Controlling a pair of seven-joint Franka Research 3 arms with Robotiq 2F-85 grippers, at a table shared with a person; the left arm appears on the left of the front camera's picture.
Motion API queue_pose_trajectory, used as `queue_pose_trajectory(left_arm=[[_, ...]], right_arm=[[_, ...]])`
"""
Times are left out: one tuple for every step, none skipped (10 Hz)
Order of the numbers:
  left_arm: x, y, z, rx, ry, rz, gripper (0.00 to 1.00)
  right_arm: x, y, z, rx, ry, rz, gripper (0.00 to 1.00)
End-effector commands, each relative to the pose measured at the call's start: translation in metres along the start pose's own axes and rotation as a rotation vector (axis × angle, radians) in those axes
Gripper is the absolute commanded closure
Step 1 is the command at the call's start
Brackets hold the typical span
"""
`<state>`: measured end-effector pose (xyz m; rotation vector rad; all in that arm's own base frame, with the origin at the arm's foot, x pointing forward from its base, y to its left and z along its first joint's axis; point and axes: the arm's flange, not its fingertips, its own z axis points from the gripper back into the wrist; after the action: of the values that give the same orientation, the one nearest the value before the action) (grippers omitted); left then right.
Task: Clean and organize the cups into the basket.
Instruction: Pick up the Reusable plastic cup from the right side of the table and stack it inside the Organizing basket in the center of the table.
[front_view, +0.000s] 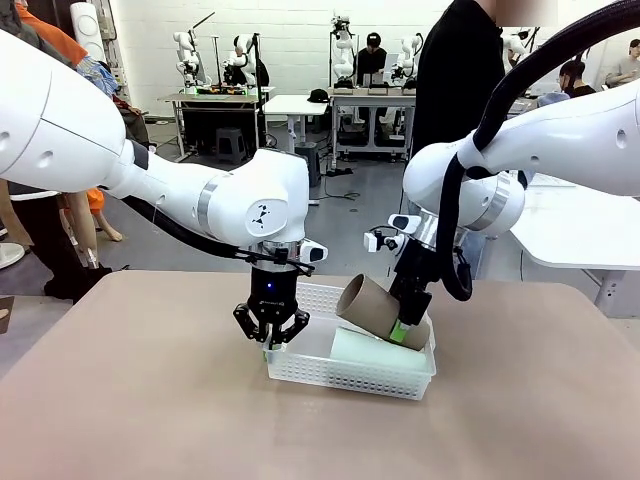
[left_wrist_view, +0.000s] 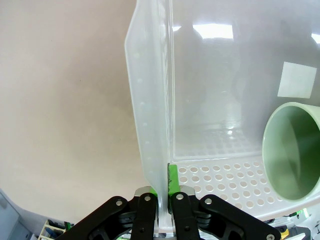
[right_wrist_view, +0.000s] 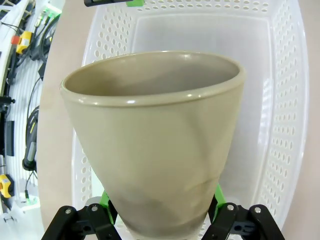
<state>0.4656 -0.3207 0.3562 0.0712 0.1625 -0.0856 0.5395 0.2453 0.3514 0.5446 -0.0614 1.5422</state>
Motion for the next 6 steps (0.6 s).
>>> queue_pose_trajectory(left_arm=[[0.0000, 0.0037, -0.0027, 0.007, 0.004, -0.001, 1.00], [0.0000, 0.0037, -0.0027, 0.007, 0.004, -0.001, 1.00], [0.0000, 0.0037, -0.0027, 0.007, 0.004, -0.001, 1.00], [0.0000, 0.0037, -0.0027, 0.007, 0.004, -0.001, 1.00], [0.0000, 0.0037, -0.0027, 0.007, 0.004, -0.001, 1.00], [0.0000, 0.0037, -0.0027, 0.007, 0.004, -0.001, 1.00]], right_arm=[[-0.0017, -0.0016, -0.0038, 0.020, 0.019, -0.006, 0.19], [-0.0007, -0.0013, -0.0034, 0.019, 0.015, -0.007, 0.14], [0.0001, -0.0010, -0.0030, 0.018, 0.011, -0.004, 0.00], [0.0001, -0.0014, -0.0036, 0.017, 0.009, -0.002, 0.00], [0.0001, -0.0011, -0.0037, 0.015, 0.007, -0.001, 0.00], [0.0002, -0.0001, -0.0021, 0.010, 0.001, 0.001, 0.00]])
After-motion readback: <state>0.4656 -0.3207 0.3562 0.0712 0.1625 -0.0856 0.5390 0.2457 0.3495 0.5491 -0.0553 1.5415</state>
